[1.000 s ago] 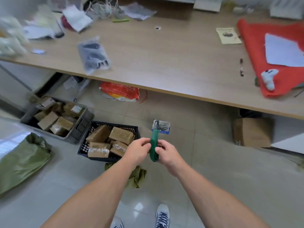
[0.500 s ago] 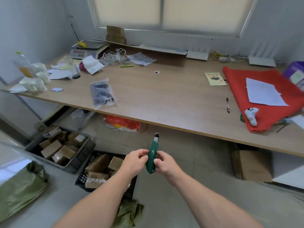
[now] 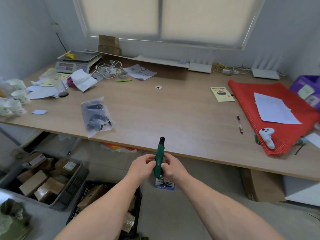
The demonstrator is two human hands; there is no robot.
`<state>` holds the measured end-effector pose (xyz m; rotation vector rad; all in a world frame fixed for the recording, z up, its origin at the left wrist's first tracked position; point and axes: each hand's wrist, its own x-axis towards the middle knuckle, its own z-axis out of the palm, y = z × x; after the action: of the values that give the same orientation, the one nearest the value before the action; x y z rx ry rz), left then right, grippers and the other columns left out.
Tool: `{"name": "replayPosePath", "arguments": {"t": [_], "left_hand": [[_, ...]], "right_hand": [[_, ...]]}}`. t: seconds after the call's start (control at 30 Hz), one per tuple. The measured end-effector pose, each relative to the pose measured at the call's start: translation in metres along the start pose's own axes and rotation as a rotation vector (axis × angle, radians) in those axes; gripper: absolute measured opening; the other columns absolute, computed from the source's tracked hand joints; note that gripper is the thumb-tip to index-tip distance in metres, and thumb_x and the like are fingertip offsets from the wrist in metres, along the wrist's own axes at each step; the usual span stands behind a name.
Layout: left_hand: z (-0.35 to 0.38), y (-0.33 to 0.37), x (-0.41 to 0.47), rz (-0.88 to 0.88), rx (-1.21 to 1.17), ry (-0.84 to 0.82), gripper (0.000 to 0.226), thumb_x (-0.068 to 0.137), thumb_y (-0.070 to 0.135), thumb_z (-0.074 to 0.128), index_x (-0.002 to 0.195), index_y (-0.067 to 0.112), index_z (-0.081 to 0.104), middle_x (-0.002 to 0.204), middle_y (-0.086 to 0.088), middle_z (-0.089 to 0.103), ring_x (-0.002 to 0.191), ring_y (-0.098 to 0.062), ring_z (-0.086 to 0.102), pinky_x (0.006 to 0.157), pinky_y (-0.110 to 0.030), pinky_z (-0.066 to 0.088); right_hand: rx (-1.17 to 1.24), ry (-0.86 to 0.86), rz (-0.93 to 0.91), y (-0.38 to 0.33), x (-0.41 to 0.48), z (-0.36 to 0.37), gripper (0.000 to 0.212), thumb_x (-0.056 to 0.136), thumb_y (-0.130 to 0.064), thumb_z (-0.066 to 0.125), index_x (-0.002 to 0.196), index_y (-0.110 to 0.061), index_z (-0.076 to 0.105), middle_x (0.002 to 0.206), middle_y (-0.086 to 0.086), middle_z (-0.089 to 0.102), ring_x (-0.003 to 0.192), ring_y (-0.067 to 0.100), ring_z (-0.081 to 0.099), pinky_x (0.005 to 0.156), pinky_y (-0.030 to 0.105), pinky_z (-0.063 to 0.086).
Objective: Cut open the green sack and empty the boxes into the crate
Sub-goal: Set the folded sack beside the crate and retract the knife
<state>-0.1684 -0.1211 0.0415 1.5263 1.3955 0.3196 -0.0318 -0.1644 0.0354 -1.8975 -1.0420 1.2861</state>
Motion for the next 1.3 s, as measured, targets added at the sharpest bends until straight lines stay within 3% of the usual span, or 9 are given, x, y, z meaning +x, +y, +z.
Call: {"name": "replayPosePath", "arguments": {"t": [0.1, 0.27, 0.37, 0.57, 0.7, 0.8, 0.87, 1.07, 1.3], "left_hand": [[-0.016, 0.011, 0.031, 0.009, 0.033, -0.024, 0.037, 0.087, 0.025, 0.053, 0.121, 0.025, 0.066, 0.118, 0.003, 0.070, 0.108, -0.017, 0.066, 0.100, -0.041, 0.049], [-0.026, 0.024, 0.076, -0.013, 0.006, -0.048, 0.042, 0.083, 0.026, 0.050, 0.122, 0.021, 0.066, 0.122, 0.000, 0.069, 0.113, -0.020, 0.063, 0.102, -0.042, 0.047], [-0.025, 0.028, 0.099, -0.042, -0.009, -0.045, 0.037, 0.091, 0.019, 0.046, 0.123, 0.021, 0.065, 0.122, 0.001, 0.068, 0.114, -0.021, 0.063, 0.101, -0.037, 0.046], [-0.023, 0.045, 0.166, -0.201, -0.280, -0.008, 0.033, 0.099, 0.029, 0.037, 0.098, 0.015, 0.067, 0.104, -0.005, 0.067, 0.083, -0.017, 0.060, 0.076, -0.033, 0.041], [-0.018, 0.054, 0.223, -0.320, -0.337, 0.033, 0.047, 0.101, 0.048, 0.032, 0.099, 0.014, 0.064, 0.102, -0.003, 0.066, 0.088, -0.018, 0.058, 0.089, -0.036, 0.043], [-0.012, 0.062, 0.266, -0.349, -0.342, 0.061, 0.050, 0.100, 0.054, 0.029, 0.084, 0.023, 0.063, 0.104, -0.002, 0.067, 0.099, -0.022, 0.061, 0.099, -0.039, 0.043], [-0.010, 0.064, 0.290, -0.377, -0.307, 0.048, 0.055, 0.098, 0.059, 0.026, 0.078, 0.025, 0.065, 0.105, -0.005, 0.069, 0.106, -0.027, 0.062, 0.104, -0.042, 0.042], [-0.009, 0.048, 0.359, -0.451, -0.312, 0.051, 0.086, 0.057, 0.088, 0.026, 0.074, 0.018, 0.073, 0.098, -0.016, 0.075, 0.098, -0.033, 0.069, 0.099, -0.047, 0.048], [-0.023, 0.070, 0.380, -0.492, -0.176, 0.083, 0.061, 0.096, 0.063, 0.023, 0.084, 0.022, 0.067, 0.115, -0.011, 0.069, 0.112, -0.027, 0.061, 0.106, -0.039, 0.041]], "right_hand": [[-0.020, 0.036, 0.009, -0.018, 0.029, -0.001, 0.054, 0.087, -0.007, 0.044, 0.136, -0.025, 0.056, 0.115, 0.008, 0.070, 0.101, 0.026, 0.068, 0.087, 0.041, 0.059], [0.015, 0.064, 0.071, -0.034, 0.072, -0.005, 0.053, 0.090, -0.001, 0.045, 0.138, -0.022, 0.054, 0.084, 0.006, 0.067, 0.084, 0.029, 0.068, 0.076, 0.040, 0.058], [0.036, 0.051, 0.098, -0.039, 0.098, -0.010, 0.053, 0.090, 0.000, 0.044, 0.138, -0.020, 0.055, 0.088, 0.007, 0.067, 0.082, 0.026, 0.066, 0.069, 0.034, 0.055], [0.088, 0.015, 0.107, -0.042, 0.175, -0.021, 0.055, 0.088, -0.003, 0.040, 0.137, -0.022, 0.057, 0.103, 0.010, 0.069, 0.096, 0.031, 0.071, 0.083, 0.051, 0.061], [0.146, -0.065, 0.179, -0.045, 0.227, -0.036, 0.054, 0.093, -0.004, 0.039, 0.141, -0.024, 0.054, 0.098, 0.007, 0.064, 0.095, 0.027, 0.068, 0.082, 0.044, 0.060], [0.169, -0.099, 0.238, -0.043, 0.274, -0.043, 0.064, 0.078, -0.014, 0.044, 0.139, -0.029, 0.057, 0.114, 0.008, 0.070, 0.101, 0.026, 0.069, 0.086, 0.046, 0.061], [0.182, -0.120, 0.261, -0.042, 0.301, -0.044, 0.068, 0.067, -0.018, 0.046, 0.133, -0.031, 0.062, 0.118, 0.009, 0.072, 0.099, 0.028, 0.070, 0.080, 0.041, 0.061], [0.176, -0.214, 0.286, -0.058, 0.352, -0.050, 0.033, 0.057, -0.017, 0.046, 0.081, -0.026, 0.067, 0.091, 0.008, 0.070, 0.073, 0.023, 0.060, 0.070, 0.036, 0.048], [0.104, -0.235, 0.324, -0.063, 0.388, -0.045, 0.052, 0.060, -0.015, 0.040, 0.103, -0.017, 0.069, 0.077, 0.009, 0.065, 0.058, 0.026, 0.057, 0.052, 0.031, 0.045]]}}
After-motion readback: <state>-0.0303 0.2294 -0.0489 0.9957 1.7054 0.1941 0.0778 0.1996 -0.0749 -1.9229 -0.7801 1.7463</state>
